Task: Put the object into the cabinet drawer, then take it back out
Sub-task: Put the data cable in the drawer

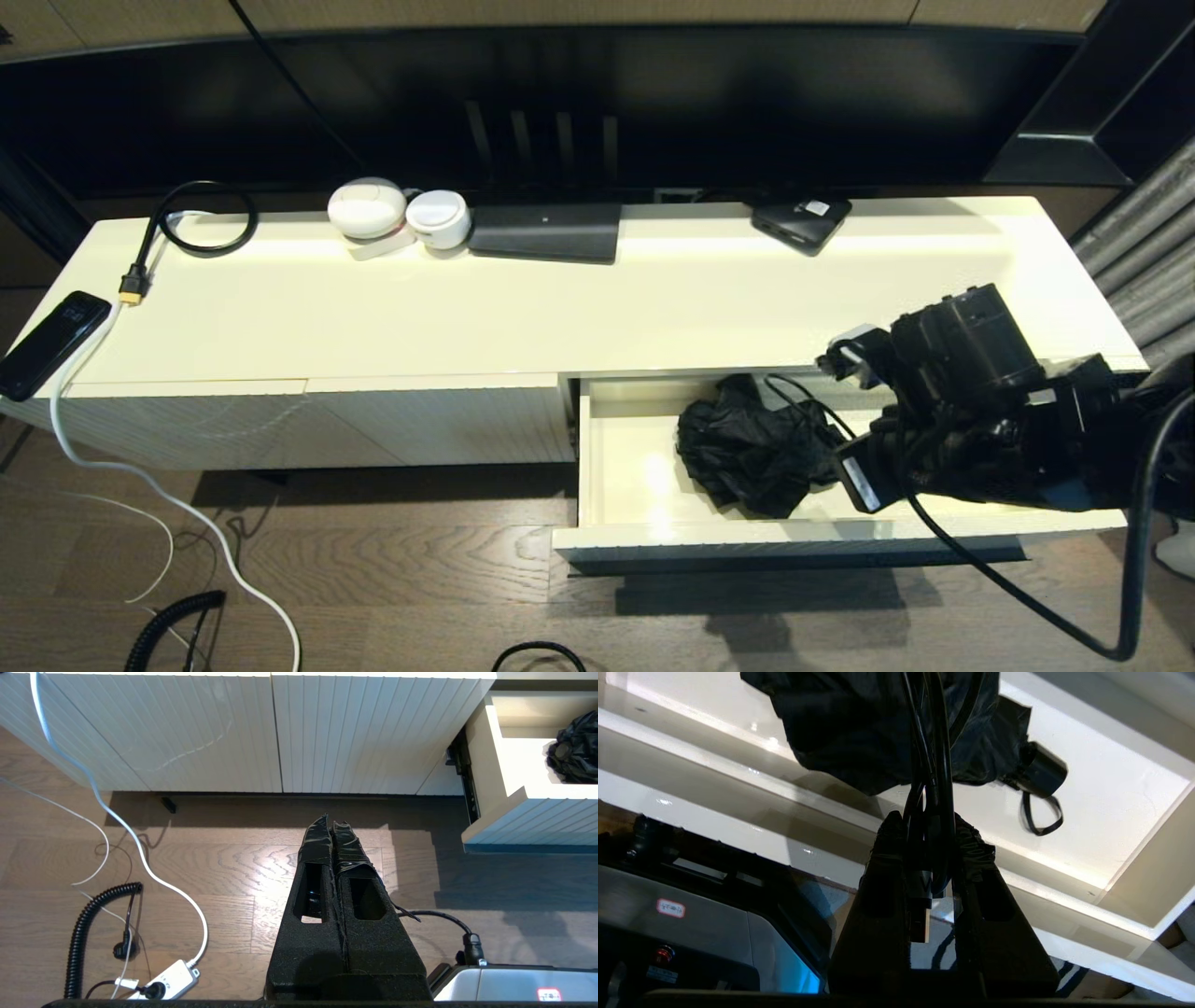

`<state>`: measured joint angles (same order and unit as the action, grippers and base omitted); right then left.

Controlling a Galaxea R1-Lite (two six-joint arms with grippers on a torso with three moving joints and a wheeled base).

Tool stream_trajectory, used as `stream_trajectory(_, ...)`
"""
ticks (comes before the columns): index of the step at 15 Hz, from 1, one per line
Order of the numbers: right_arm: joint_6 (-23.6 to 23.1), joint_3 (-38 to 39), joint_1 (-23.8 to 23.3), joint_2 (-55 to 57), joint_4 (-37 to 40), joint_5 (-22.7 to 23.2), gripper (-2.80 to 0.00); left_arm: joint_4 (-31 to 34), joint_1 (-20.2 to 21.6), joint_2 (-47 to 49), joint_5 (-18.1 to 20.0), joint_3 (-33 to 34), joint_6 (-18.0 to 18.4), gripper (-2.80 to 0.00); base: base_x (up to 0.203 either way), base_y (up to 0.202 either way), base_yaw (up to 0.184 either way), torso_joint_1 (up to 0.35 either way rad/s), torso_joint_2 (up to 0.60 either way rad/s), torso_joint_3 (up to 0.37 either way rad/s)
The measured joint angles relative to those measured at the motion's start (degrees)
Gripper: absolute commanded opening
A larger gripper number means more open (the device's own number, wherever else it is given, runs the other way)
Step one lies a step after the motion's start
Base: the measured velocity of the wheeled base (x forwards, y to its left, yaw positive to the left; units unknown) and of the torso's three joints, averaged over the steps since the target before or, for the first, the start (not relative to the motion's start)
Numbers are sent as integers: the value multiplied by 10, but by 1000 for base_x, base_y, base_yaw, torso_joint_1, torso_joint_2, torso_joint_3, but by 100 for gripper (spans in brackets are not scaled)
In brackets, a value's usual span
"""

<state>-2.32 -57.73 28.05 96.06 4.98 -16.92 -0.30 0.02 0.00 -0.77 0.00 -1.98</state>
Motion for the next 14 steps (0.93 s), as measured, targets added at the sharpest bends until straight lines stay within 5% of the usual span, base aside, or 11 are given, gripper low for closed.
stream_trajectory(6, -6, 86, -40, 33, -122, 0, -280, 0, 0, 0, 0, 0, 0, -280, 0, 0, 0, 0, 0, 0)
stream_trajectory(14, -7, 79, -60, 97, -188, -3, -280, 0, 0, 0, 0, 0, 0, -280, 0, 0, 0, 0, 0, 0)
